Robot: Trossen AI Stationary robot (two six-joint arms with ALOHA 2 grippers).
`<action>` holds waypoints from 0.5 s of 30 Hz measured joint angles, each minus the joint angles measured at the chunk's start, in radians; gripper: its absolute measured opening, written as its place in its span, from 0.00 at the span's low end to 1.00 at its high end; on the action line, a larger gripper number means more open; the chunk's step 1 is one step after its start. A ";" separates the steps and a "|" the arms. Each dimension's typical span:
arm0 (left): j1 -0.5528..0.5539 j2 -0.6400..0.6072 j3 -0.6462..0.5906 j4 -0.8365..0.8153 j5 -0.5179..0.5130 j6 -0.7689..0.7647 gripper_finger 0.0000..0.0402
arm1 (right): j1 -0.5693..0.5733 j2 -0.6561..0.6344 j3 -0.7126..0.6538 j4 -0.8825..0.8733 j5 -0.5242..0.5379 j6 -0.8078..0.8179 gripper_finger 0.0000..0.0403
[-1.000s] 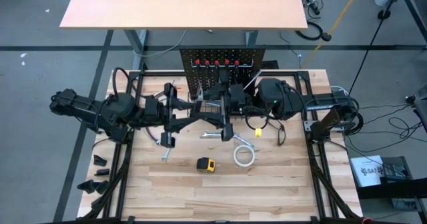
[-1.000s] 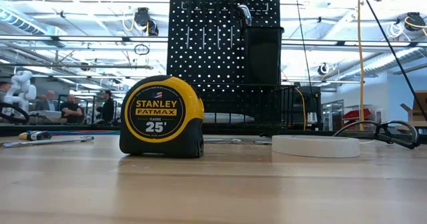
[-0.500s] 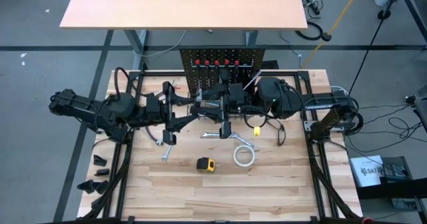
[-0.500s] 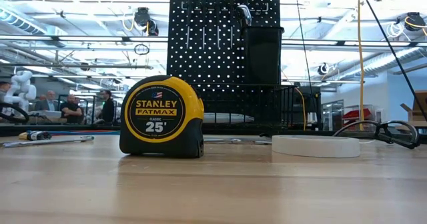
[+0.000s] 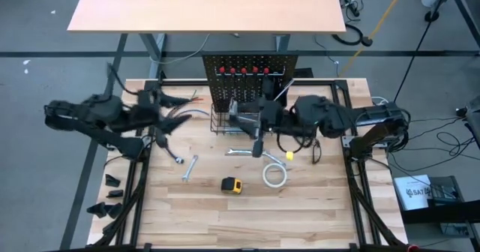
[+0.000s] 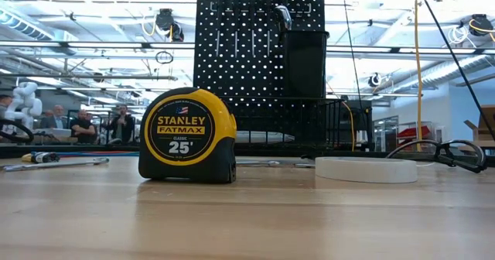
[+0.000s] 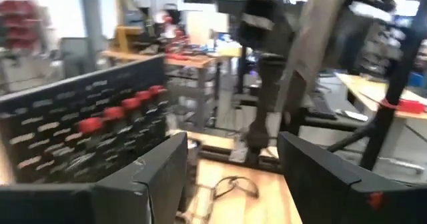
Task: Hang tools onto peg board
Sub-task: Put the black utility knife into the pegboard basket
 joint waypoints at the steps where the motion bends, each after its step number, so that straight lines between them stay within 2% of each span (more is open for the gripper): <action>1: 0.000 -0.026 0.000 -0.030 -0.024 -0.021 0.58 | 0.000 0.007 0.001 -0.036 0.019 0.023 0.34; 5: -0.001 -0.107 0.000 -0.140 -0.151 -0.127 0.59 | -0.001 0.080 0.000 -0.186 0.073 0.118 0.34; 8: 0.000 -0.139 0.000 -0.202 -0.235 -0.157 0.59 | -0.002 0.155 -0.002 -0.215 0.098 0.138 0.34; 11: -0.001 -0.140 0.000 -0.210 -0.245 -0.156 0.59 | -0.006 0.209 0.014 -0.217 0.101 0.164 0.34; 15: 0.000 -0.125 0.000 -0.215 -0.247 -0.149 0.59 | -0.033 0.289 0.054 -0.307 0.107 0.188 0.34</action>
